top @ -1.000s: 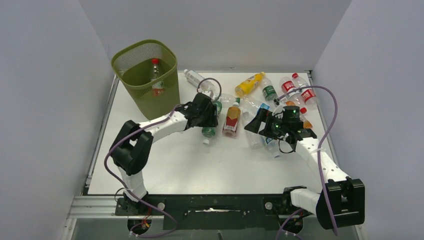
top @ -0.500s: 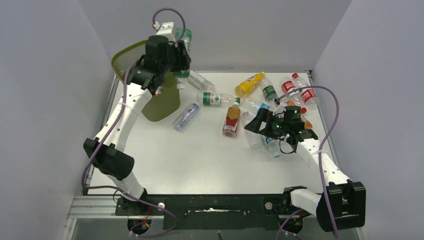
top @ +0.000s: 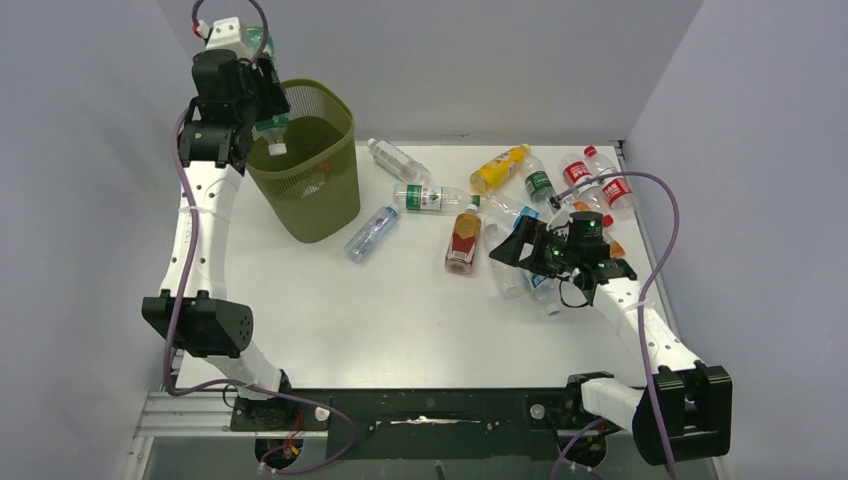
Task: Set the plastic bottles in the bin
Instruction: Place the plastic bottle in the trash bin.
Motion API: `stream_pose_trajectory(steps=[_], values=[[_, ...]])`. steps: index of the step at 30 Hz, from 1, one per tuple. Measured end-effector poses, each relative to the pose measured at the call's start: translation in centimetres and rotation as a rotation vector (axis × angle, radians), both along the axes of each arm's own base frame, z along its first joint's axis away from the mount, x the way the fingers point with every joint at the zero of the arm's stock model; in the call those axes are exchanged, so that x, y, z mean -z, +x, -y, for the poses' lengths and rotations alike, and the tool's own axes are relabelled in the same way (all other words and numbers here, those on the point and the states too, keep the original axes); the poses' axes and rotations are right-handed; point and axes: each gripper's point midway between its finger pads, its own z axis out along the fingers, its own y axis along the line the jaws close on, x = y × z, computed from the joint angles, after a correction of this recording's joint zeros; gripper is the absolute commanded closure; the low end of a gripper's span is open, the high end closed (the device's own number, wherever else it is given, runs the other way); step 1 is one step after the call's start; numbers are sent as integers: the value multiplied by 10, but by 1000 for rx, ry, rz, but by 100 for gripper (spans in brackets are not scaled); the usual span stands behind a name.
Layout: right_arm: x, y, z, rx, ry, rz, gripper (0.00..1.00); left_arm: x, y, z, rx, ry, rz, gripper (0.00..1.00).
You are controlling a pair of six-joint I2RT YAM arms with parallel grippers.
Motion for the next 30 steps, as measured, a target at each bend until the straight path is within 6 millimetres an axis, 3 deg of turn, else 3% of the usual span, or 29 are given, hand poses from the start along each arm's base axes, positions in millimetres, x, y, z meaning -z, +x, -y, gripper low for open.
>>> stream_pose_trajectory(steps=[3,8,14,20,23,26,30], values=[[0,0,0,0,0,0,2,21,3,-24,-45,14,-48,31],[1,-1,0,-2,1,-3,2,52,5,-39,-70,32,-117,19],[1,-1,-1,-6,6,-4,2,75,5,-42,-74,32,-169,18],[4,-3,-2,-8,9,-12,2,80,2,-39,-55,0,-181,17],[6,-4,-2,-11,12,-17,2,76,-5,-24,-16,-23,-179,17],[7,-6,-3,-15,16,-21,2,62,-18,5,48,-19,-157,17],[7,-6,-3,-16,18,-20,2,32,-48,71,198,-7,-93,16]])
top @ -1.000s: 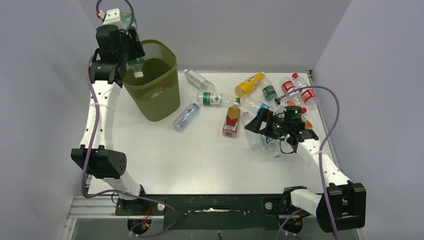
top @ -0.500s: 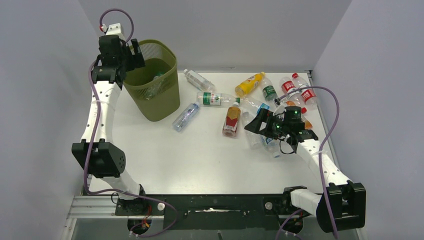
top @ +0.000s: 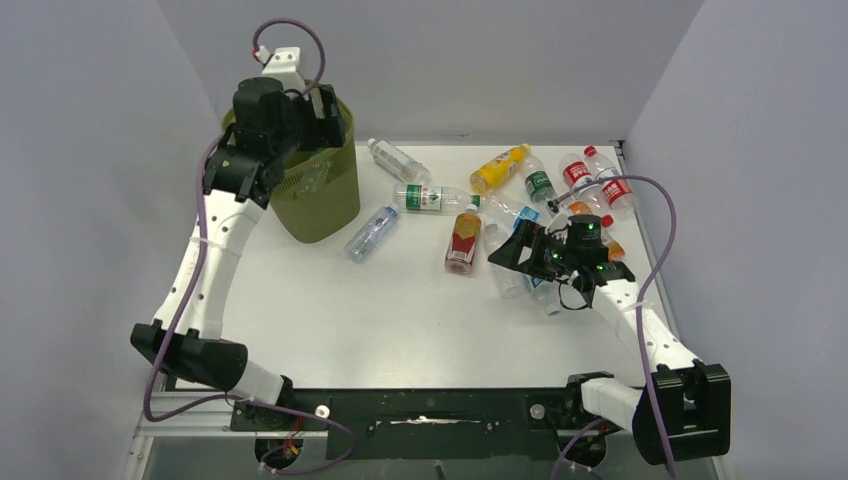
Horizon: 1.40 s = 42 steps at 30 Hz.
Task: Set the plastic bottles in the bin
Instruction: Place the plastic bottle in the trash bin, then pick up the plastic bottle at the center of the board.
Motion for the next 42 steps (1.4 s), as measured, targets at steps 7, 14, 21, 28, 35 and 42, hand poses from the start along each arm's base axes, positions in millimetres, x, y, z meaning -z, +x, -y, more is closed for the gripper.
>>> stream_pose_trajectory(steps=[7,14,21,28,35,42], values=[[2,1,-1,-1,1,-4,2,-13,-59,81,199,19,44,14],[3,2,-1,1,3,-8,2,92,-76,117,260,153,-142,15],[4,2,-1,1,3,-10,2,208,-74,100,197,315,-362,15],[4,2,-1,2,5,-11,2,259,-55,92,155,369,-434,14],[3,1,-3,-4,5,-11,2,298,-34,73,98,338,-491,15],[5,0,-3,-4,5,-14,2,331,-30,72,99,325,-546,17]])
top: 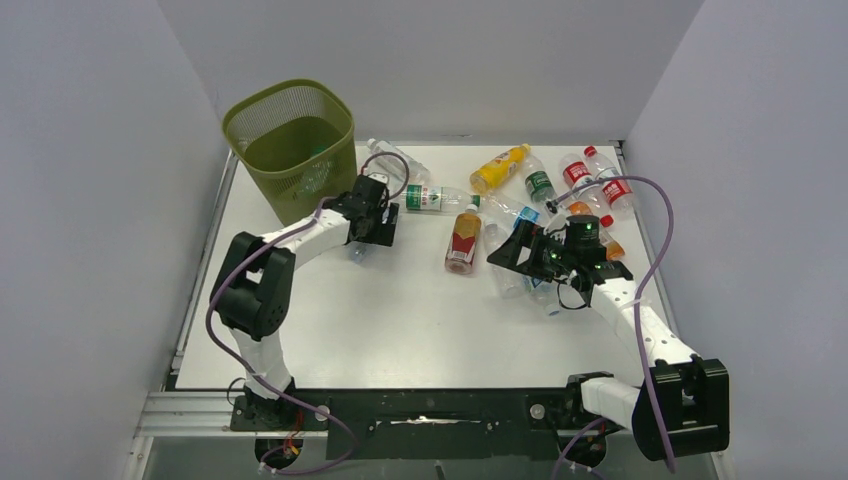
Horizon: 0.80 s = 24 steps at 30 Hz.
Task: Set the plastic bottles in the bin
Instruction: Pick up the plastic bottle at the center of the board.
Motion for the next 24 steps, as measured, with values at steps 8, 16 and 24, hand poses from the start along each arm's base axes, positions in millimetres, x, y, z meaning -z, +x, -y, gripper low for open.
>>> stream_pose_trajectory(steps=[8,16,24], values=[[3,-2,0,0,0,-7,2,21,-10,3,5,-17,-53,37],[5,-3,0,0,-1,-10,2,22,-13,7,3,-37,-67,54],[4,-3,0,2,2,-8,2,-37,-8,16,20,-89,-15,57]])
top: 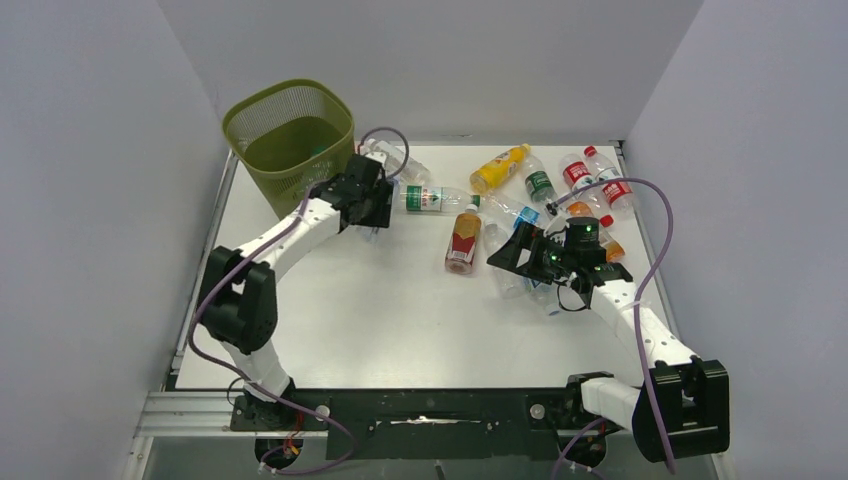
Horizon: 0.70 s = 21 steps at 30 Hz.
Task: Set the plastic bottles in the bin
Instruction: Pick up the plastic bottle at the center of the board, then place the plastic bottle in the trash bin.
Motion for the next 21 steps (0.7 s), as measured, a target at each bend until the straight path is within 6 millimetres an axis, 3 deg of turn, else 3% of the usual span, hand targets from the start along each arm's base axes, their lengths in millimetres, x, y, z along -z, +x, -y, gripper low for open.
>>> stream_pose_trajectory(steps=[3,8,10,14,17,21], values=[[0,0,0,0,0,0,2,-61,12,10,13,-72,108,57],[0,0,0,1,2,-1,2,-183,23,21,36,-207,331,57],[0,0,0,2,3,0,2,-232,22,21,39,-251,421,57],[-1,0,0,3,4,0,2,-311,20,7,21,-309,581,57],[-1,0,0,4,5,-1,2,-345,21,-20,-27,-313,664,56],[-1,0,0,5,6,-2,2,-358,31,-69,-133,-267,714,56]])
